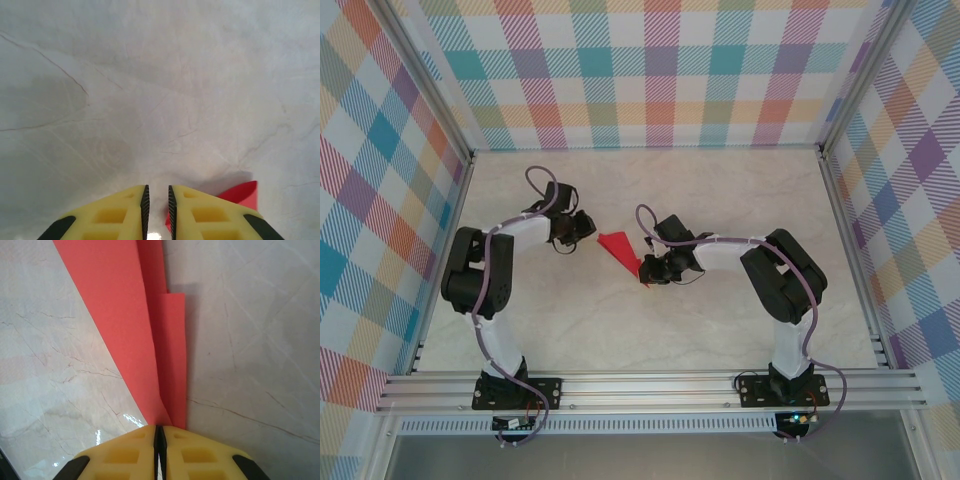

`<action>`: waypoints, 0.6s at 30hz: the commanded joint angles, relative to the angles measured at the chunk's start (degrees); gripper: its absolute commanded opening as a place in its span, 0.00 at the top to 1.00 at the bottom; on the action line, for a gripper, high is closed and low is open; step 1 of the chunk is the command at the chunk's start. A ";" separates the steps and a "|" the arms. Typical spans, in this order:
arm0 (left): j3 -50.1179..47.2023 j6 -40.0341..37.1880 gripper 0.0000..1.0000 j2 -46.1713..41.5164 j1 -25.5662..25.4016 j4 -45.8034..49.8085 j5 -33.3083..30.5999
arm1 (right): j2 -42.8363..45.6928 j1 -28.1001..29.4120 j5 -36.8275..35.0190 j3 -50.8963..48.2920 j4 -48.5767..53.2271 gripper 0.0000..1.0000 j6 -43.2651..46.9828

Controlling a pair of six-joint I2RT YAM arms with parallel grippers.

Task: Fold a paper plane with a square sheet of paper (pick it up from the middle)

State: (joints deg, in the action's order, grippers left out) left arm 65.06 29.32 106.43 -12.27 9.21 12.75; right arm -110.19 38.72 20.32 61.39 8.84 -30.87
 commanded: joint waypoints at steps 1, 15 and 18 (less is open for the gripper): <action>-1.64 -0.84 0.78 -5.24 -0.64 1.08 0.66 | -1.51 -0.22 -2.31 -1.94 6.08 0.87 -0.50; -11.79 7.84 0.83 -8.97 -13.53 -8.53 7.24 | -2.30 -0.23 -2.12 -1.62 6.12 0.87 -0.98; -12.81 9.45 0.85 -7.33 -14.87 -10.89 8.68 | -2.48 -0.22 -2.10 -1.44 6.04 0.88 -1.11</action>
State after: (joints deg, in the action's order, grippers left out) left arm 53.21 35.92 98.67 -26.22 2.61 19.57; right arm -110.19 38.70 20.51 61.39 8.84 -31.20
